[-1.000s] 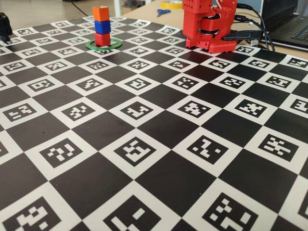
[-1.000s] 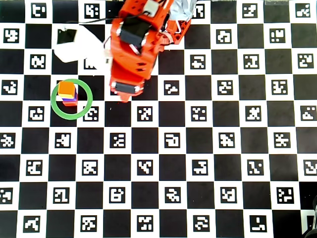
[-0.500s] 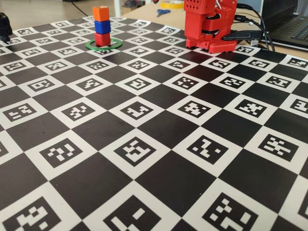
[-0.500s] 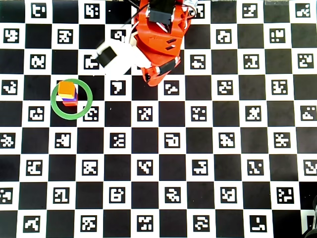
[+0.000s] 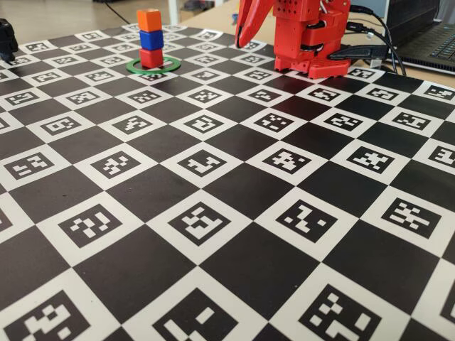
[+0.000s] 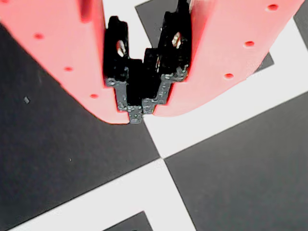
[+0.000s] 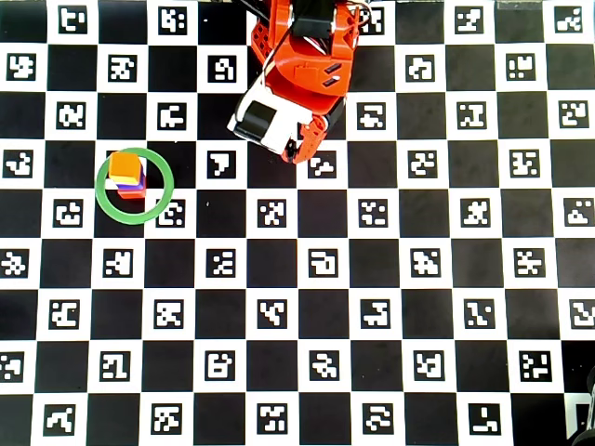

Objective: Grab the red cube then put it in the green circle then put the blue cube on top and finally the orange cube on top

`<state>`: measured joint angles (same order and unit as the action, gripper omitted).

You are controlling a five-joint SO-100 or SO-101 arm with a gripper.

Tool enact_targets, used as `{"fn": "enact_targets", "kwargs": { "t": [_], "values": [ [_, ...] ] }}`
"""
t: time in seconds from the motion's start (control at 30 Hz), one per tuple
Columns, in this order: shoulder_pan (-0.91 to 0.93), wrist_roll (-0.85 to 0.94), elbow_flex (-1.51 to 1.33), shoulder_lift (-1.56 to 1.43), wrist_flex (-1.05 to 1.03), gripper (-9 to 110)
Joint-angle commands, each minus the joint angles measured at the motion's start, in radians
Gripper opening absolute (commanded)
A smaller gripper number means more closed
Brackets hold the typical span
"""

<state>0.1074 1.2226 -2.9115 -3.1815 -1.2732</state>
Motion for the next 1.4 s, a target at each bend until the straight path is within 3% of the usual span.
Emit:
{"fn": "enact_targets", "kwargs": {
  "t": [0.0, 0.37, 1.37],
  "values": [
    [-0.02, 0.046, -0.057, -0.057, 0.012, -6],
    [-0.052, 0.181, -0.276, -0.176, -0.061, -6],
    [-0.048, 0.189, -0.276, -0.176, -0.063, -5]
  ]
}}
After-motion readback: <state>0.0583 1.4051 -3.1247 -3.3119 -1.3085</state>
